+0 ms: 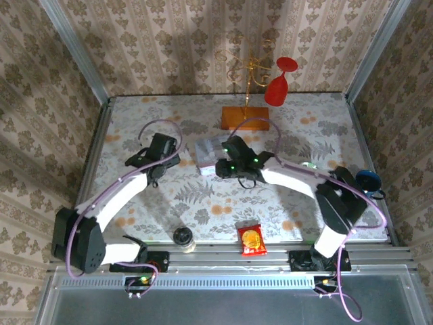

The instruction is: Unlock a padlock with a key

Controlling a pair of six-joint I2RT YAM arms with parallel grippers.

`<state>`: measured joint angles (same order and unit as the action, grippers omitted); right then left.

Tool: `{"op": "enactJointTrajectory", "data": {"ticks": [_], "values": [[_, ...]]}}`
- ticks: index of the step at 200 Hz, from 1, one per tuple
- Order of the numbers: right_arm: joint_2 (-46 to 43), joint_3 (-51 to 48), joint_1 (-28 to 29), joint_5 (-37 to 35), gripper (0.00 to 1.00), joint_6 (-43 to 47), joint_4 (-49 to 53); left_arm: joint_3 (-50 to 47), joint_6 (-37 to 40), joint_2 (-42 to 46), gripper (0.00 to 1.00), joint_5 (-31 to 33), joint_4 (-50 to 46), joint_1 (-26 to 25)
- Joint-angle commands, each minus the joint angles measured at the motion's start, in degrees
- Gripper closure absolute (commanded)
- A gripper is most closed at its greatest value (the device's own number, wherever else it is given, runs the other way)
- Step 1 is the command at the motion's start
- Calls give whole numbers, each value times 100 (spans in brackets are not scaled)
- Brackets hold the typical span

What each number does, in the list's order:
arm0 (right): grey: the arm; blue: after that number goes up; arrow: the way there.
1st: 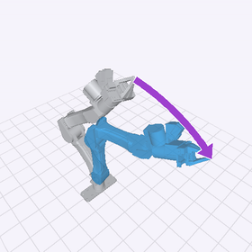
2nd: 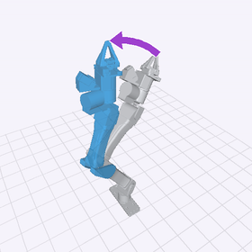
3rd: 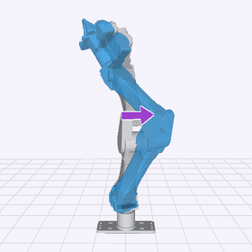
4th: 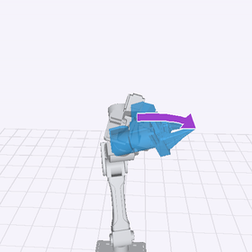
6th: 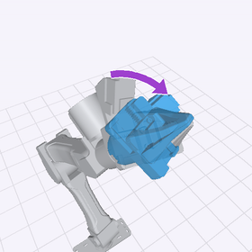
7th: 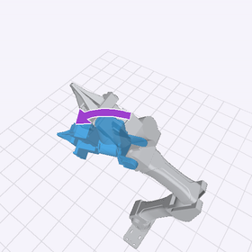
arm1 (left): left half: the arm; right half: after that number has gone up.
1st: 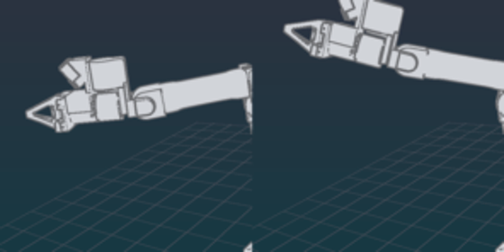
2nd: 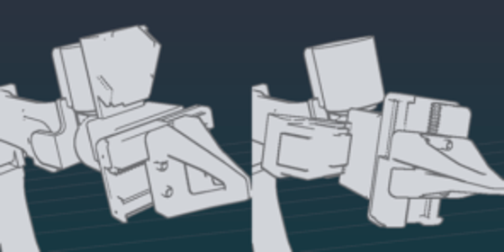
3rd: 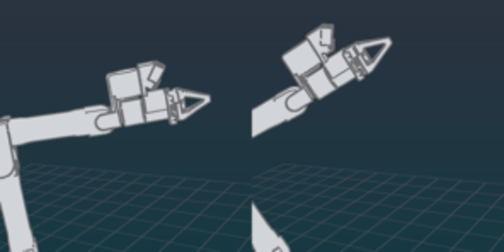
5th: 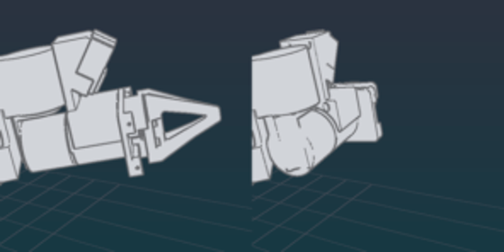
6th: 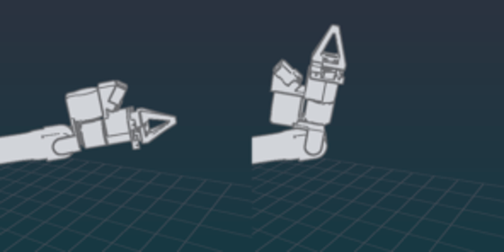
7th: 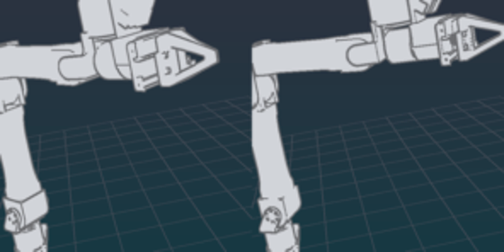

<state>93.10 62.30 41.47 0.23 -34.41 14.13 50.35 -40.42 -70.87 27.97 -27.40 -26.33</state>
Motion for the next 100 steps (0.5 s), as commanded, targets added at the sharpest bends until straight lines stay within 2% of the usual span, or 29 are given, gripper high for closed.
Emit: {"op": "enactJointTrajectory", "data": {"ticks": [1,29,48,69,83,100], "values": [[-1536,-821,-264,-1061,69,37,689,-573,657,1116,0,679,101,366],[-2979,-1772,-1121,-1403,55,177,746,-1611,1427,2181,0,829,1358,705],[-3787,-2240,-1840,-1408,40,441,630,-2391,2117,2781,0,789,2519,848],[-4142,-2429,-2308,-1459,21,780,478,-2858,2733,3103,0,770,3231,1016],[-4177,-2498,-2477,-1709,2,974,309,-3022,3080,3112,0,719,3528,1170],[-4116,-2596,-2682,-1926,0,1222,-77,-3238,3420,2985,0,388,4158,1470]]}}
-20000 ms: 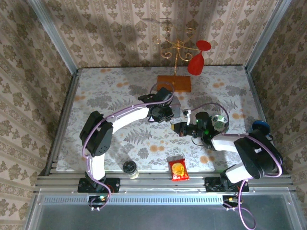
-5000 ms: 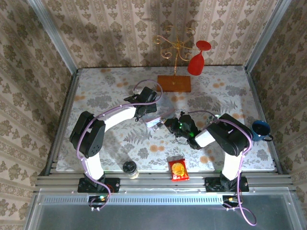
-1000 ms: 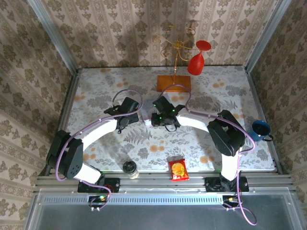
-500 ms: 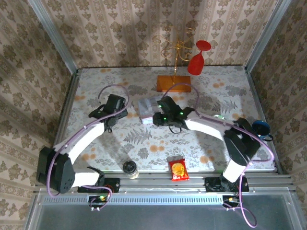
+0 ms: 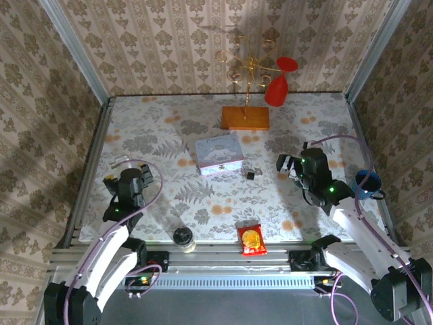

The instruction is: Unlock a padlock with a key

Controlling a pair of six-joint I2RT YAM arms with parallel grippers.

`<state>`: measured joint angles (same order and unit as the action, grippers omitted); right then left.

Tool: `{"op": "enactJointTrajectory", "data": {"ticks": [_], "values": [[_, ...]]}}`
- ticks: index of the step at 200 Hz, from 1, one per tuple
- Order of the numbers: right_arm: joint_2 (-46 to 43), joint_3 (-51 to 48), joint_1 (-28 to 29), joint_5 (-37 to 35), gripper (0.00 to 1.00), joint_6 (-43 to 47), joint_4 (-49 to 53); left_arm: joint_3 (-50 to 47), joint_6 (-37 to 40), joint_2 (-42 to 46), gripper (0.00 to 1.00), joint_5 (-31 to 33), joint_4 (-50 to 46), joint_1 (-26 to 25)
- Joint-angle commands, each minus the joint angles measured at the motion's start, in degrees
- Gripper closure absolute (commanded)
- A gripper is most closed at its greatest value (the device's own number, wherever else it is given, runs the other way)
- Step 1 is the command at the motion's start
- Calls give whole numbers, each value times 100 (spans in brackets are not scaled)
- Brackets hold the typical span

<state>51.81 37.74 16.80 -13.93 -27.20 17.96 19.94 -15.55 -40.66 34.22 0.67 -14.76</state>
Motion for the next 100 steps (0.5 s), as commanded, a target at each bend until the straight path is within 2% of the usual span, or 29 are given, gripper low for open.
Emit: {"op": "enactJointTrajectory", "data": {"ticks": [1,41,68,100], "values": [[17,-146,-231,-516,0,512,-477,-217,950,-46,0,-270,1398,337],[475,-399,-672,-896,0,1084,-1746,-400,930,-857,0,-1747,2376,1321],[919,-644,-758,-1118,0,1737,-2749,-632,1225,-1625,0,-2217,3582,1497],[1296,-859,-807,-1053,0,2315,-3679,-712,1554,-2603,0,-2544,4858,1585]]}}
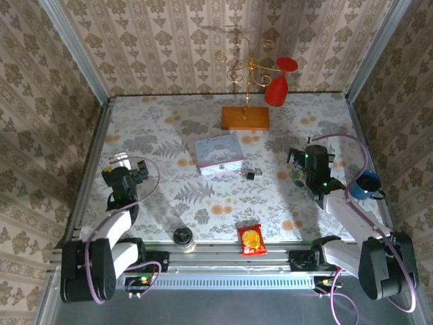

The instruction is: Unlock a padlock with a key

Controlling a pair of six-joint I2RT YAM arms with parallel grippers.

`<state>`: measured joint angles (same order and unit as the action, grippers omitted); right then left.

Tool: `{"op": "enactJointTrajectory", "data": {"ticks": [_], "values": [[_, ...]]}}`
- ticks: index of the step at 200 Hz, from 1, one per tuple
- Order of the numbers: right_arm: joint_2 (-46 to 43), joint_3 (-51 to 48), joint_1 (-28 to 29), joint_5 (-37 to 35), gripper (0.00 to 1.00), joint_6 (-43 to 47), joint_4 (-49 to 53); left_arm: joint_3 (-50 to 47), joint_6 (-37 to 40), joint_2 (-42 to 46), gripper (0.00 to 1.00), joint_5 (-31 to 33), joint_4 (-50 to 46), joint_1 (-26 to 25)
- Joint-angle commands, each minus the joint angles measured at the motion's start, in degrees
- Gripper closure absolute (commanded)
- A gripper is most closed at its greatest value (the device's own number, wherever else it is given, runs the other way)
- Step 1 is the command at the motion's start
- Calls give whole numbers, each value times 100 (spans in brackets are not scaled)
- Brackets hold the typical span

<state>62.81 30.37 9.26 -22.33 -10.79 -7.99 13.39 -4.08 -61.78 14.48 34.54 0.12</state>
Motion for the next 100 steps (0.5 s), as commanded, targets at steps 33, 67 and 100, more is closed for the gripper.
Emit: {"op": "enactJointTrajectory", "data": {"ticks": [33,67,100], "values": [[368,-152,-209,-205,0,710,-1323,-7,300,-1269,0,-913,2206,163],[428,-396,-391,-39,0,709,-1842,-81,372,-2168,0,-1220,3159,168],[672,-684,-572,347,0,752,-2573,11,617,-2852,0,-2273,3682,237]]}}
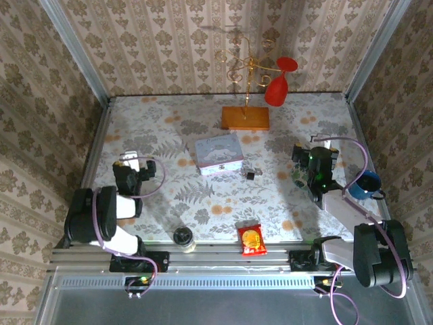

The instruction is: Unlock a padlock with a key

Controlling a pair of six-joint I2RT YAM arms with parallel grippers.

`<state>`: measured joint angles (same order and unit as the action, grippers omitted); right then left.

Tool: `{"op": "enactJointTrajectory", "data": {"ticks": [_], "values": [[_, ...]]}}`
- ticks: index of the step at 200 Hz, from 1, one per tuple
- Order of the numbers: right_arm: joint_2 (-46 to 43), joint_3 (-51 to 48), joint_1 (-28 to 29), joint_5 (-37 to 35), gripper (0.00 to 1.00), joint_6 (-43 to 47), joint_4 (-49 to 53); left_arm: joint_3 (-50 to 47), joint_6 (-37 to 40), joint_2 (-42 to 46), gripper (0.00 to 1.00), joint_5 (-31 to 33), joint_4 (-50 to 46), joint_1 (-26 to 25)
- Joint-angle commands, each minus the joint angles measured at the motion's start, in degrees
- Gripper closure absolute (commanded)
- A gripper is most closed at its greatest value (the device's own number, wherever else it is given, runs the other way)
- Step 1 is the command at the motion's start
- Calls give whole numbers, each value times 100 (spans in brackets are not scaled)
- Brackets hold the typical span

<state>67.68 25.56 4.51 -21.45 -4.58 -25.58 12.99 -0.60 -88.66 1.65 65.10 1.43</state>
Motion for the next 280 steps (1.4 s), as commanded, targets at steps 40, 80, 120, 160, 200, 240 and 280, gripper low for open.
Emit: {"op": "enactJointTrajectory", "data": {"ticks": [40,80,120,160,200,240,280], "values": [[820,-486,-205,735,0,84,-1889,865,464,-64,0,-1389,-1057,101],[1582,-546,-229,953,0,119,-2565,802,302,-59,0,-1033,-931,122],[1945,-358,-343,1086,0,-2,-2483,700,225,-62,0,-825,-735,121],[1976,-341,-346,1073,0,10,-2514,765,246,-55,0,-806,-870,105],[1999,-161,-335,1889,0,360,-2217,854,319,-57,0,-785,-1032,56],[1993,-209,-372,1937,0,326,-2293,872,349,-57,0,-808,-1068,33],[1993,-208,-371,1934,0,326,-2293,899,389,-62,0,-851,-1114,15]]}}
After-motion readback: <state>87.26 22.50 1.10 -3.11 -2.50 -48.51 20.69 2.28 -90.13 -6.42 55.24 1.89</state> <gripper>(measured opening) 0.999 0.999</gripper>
